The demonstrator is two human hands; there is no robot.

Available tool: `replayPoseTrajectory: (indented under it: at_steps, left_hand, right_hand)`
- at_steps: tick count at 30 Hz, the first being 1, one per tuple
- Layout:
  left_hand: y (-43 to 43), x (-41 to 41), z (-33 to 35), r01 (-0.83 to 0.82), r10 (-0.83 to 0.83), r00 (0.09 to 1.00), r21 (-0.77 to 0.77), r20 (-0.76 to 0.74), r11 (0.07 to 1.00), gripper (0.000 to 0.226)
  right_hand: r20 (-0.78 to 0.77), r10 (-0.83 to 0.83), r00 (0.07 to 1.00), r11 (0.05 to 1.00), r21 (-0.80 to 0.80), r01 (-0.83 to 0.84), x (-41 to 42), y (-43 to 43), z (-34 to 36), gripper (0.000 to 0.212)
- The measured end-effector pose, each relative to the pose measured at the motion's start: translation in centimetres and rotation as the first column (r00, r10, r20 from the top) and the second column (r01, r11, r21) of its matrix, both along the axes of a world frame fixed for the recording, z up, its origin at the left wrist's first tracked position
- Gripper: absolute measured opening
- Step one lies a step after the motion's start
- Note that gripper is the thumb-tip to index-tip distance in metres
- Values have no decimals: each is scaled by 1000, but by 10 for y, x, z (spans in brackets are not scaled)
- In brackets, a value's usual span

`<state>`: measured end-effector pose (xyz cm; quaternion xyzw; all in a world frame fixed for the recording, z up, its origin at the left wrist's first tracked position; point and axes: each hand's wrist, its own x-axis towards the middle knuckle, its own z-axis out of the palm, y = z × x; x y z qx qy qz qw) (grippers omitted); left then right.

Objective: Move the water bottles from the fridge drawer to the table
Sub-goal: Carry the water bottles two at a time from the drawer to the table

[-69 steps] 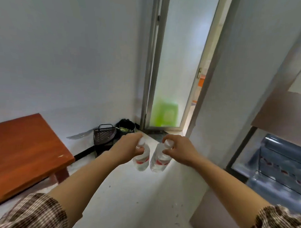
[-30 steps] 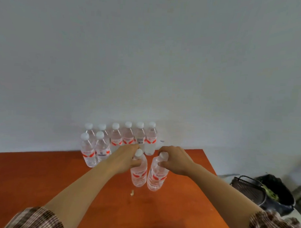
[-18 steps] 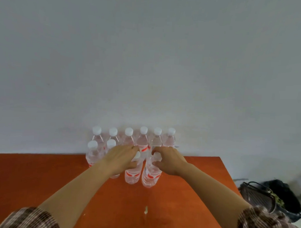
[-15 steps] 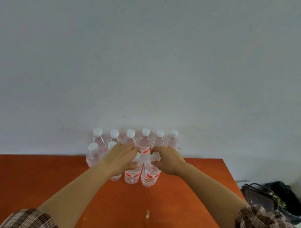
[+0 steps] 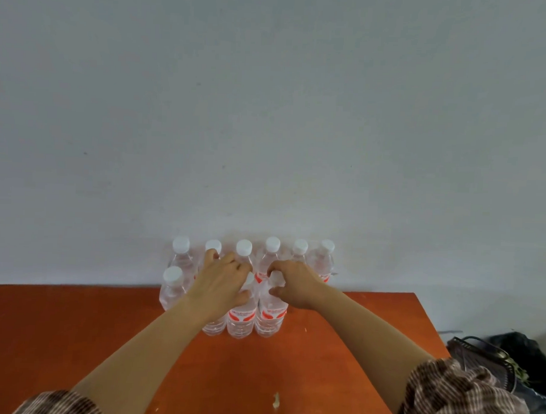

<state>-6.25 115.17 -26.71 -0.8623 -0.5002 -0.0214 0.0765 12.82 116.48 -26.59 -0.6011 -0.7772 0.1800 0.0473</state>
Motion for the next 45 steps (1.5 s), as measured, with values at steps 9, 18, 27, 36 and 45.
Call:
replayPoseTrajectory:
  at_steps: [9, 18, 27, 36, 45]
  left_hand:
    - [-5, 4, -5, -110, 111, 992, -19, 54, 994, 49]
    - [-5, 2, -9, -108, 112, 991, -50, 77, 993, 51]
    - [-10, 3, -6, -117, 130, 977, -82, 170, 990, 48]
    - [-30, 58, 2, -94, 81, 952, 30, 295, 995, 45]
    - [-109, 218, -15, 193, -155, 938, -97, 309, 976, 45]
  right_hand:
    - [-10, -23, 1000, 1000, -2, 23, 2, -2, -4, 32]
    - [20, -47, 999, 998, -46, 48, 1, -4, -2, 43]
    - [62, -161, 985, 987, -7, 162, -1, -16, -4, 63]
    - [-117, -319, 941, 937, 112, 331, 38, -66, 6, 53]
    - [-92, -605, 791, 754, 252, 607, 171, -213, 3, 56]
